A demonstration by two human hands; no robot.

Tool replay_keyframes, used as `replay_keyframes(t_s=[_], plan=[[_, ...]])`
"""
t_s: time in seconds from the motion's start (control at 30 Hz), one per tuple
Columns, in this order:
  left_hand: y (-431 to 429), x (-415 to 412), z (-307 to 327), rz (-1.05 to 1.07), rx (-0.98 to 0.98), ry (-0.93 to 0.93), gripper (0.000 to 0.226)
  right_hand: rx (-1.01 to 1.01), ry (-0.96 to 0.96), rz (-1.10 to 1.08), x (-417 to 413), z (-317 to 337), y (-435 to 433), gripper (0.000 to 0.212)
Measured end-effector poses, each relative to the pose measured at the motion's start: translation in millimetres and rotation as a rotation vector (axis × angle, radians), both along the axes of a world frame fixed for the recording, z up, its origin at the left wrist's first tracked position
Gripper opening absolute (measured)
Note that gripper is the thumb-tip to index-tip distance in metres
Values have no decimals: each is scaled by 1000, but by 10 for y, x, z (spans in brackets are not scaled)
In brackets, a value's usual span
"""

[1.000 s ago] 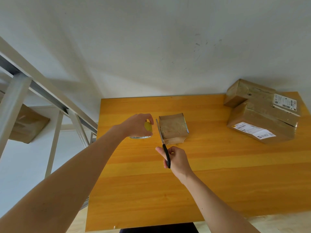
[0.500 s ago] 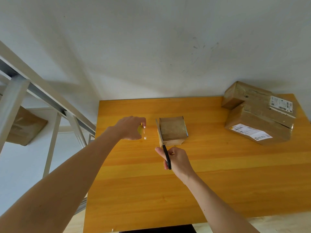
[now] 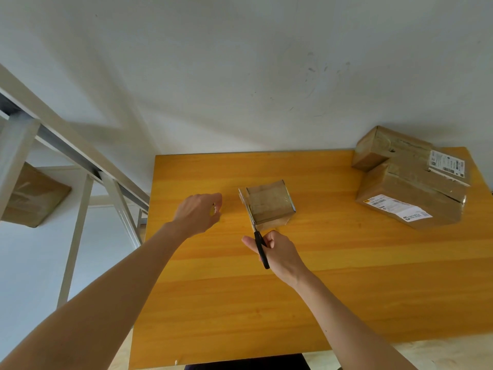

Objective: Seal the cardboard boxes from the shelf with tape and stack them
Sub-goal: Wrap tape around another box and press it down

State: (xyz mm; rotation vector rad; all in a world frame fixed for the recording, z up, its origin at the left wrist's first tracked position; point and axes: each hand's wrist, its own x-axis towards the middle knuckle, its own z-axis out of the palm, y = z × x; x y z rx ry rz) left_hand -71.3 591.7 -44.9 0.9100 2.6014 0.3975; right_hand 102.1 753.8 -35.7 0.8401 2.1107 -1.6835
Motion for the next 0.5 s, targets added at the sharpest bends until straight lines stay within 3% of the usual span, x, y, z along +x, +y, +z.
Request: replay_keyframes(t_s=[0.13, 0.27, 0.37, 0.5], plan=[[-30, 88, -69, 26, -7, 23, 12, 70, -19, 31, -3, -7, 21, 62], [-50, 206, -109, 33, 13, -29, 62, 107, -68, 87, -9, -10, 43, 72], [-62, 227, -118, 35, 17, -19, 55, 172, -97, 138, -32, 6, 48, 87], [-65, 217, -155, -73, -70, -62, 25, 181, -98, 160, -43, 38, 58, 89]])
